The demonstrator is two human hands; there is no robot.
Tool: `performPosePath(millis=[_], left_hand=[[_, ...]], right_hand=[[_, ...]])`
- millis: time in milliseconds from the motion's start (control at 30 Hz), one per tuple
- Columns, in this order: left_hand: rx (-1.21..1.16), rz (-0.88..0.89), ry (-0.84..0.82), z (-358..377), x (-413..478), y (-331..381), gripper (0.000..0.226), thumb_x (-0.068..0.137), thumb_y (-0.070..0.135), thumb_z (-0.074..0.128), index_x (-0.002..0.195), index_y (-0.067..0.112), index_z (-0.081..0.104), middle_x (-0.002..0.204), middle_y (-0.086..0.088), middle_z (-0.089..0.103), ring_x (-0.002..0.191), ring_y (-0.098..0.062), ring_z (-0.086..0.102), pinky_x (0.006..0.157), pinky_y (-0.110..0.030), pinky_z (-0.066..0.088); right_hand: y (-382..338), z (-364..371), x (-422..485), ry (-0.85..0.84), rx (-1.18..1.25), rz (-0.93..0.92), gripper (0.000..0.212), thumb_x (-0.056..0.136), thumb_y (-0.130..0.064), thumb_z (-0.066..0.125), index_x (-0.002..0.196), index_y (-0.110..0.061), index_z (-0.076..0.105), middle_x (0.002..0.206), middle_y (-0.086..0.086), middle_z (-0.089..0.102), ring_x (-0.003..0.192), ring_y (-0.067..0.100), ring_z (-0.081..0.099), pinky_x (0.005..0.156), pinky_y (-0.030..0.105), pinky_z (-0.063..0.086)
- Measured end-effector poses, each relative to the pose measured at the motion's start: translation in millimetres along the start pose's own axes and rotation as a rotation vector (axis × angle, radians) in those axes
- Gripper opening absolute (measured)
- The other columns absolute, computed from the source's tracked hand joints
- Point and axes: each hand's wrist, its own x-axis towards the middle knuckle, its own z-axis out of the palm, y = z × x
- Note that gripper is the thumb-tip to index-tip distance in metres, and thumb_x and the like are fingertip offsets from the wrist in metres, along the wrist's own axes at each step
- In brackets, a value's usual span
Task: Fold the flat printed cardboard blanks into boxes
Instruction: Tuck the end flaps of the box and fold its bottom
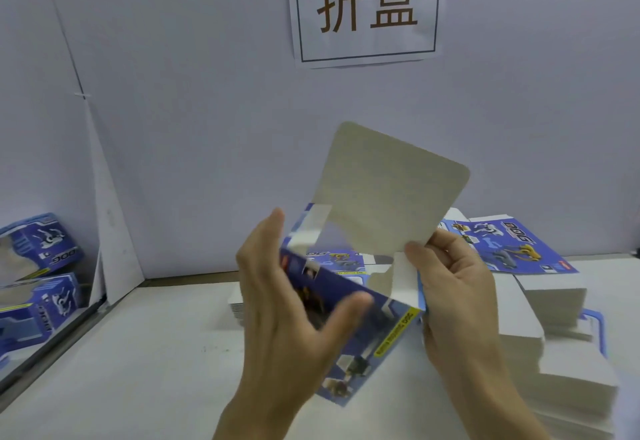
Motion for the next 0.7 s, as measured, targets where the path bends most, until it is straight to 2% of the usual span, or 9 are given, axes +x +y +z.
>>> performPosePath(millis=[67,133,167,200,267,333,467,567,700], left_hand=[[0.231,0.018,-0.143,4.5,-3.6,-1.6,0.113,0.059,0.077,0.06,0.149,0.04,0.002,0.155,0.002,0.015,0.144,-0.021,0.018,0.111,-0.053,0.032],[0.31,-0.029,-0.22,5.6,-4.0,1.8,0.128,0.049,0.087,0.056,0.148,0.043,-0.013,0.16,0.002,0.0,0.147,-0.014,0.002,0.115,-0.058,0.02],[0.307,-0.053,-0.244,4.1,-2.9,3.0,0.131,0.046,0.089,0.055,0.146,0.047,-0.018,0.159,0.009,-0.006,0.147,-0.01,-0.003,0.116,-0.057,0.017],[0.294,-0.067,-0.266,0.9,-1.2,2.6,0.132,0.044,0.089,0.056,0.145,0.049,-0.019,0.157,0.015,-0.008,0.146,-0.01,-0.001,0.117,-0.055,0.019],[0.269,-0.071,-0.295,-9.9,3.6,0.1,0.133,0.043,0.086,0.06,0.145,0.051,-0.017,0.151,0.018,0.004,0.14,-0.018,0.023,0.109,-0.049,0.037],[0.297,-0.036,-0.312,-19.5,7.5,-1.4,0.132,0.042,0.083,0.063,0.146,0.051,-0.011,0.141,0.016,0.015,0.125,-0.019,0.042,0.099,-0.043,0.047],[0.352,-0.03,-0.368,-27.1,8.1,-0.2,0.135,0.037,0.083,0.064,0.145,0.054,-0.011,0.132,0.017,0.019,0.118,-0.015,0.048,0.095,-0.036,0.048],[0.387,-0.02,-0.43,-27.4,6.8,3.2,0.133,0.038,0.084,0.062,0.145,0.054,-0.011,0.126,0.021,0.014,0.114,-0.013,0.047,0.092,-0.029,0.044],[0.409,0.016,-0.396,-28.9,7.6,7.8,0.121,0.039,0.079,0.063,0.144,0.043,0.014,0.126,0.013,0.022,0.1,-0.014,0.051,0.08,-0.02,0.041]], right_hand=[[1.6,-1.9,2.9,0.032,-0.021,0.009,0.011,0.093,-0.003,0.055,0.09,-0.012,0.062,0.079,0.006,0.073,0.082,0.037,0.066,0.08,0.048,0.053],[0.1,-3.9,6.0,-0.005,-0.055,0.039,0.01,0.095,-0.007,0.055,0.088,-0.012,0.059,0.078,0.008,0.071,0.081,0.04,0.065,0.08,0.053,0.053],[-1.9,-5.7,7.5,-0.048,-0.073,0.051,0.01,0.095,-0.009,0.054,0.088,-0.013,0.059,0.081,0.01,0.071,0.079,0.036,0.067,0.075,0.05,0.054],[-4.9,-7.9,9.1,-0.1,-0.09,0.056,0.009,0.095,-0.011,0.054,0.089,-0.013,0.061,0.085,0.012,0.071,0.077,0.032,0.069,0.069,0.045,0.056],[-12.5,-13.2,11.7,-0.17,-0.118,0.004,0.01,0.095,-0.017,0.055,0.094,-0.018,0.065,0.089,0.008,0.074,0.078,0.029,0.072,0.063,0.039,0.059],[-19.5,-21.1,15.0,-0.139,-0.146,-0.125,0.01,0.094,-0.018,0.058,0.098,-0.022,0.066,0.086,0.0,0.075,0.079,0.026,0.073,0.059,0.036,0.061],[-25.4,-32.7,20.5,-0.184,-0.209,-0.337,0.032,0.093,-0.01,0.059,0.102,-0.038,0.07,0.088,-0.007,0.073,0.08,0.016,0.071,0.055,0.027,0.058],[-25.8,-37.9,22.8,-0.28,-0.268,-0.427,0.042,0.088,-0.019,0.06,0.104,-0.057,0.067,0.091,-0.017,0.073,0.08,0.005,0.069,0.059,0.025,0.059],[-27.0,-41.5,22.8,-0.345,-0.352,-0.573,0.044,0.086,-0.02,0.06,0.103,-0.06,0.065,0.091,-0.031,0.07,0.08,-0.008,0.065,0.067,0.014,0.056]])
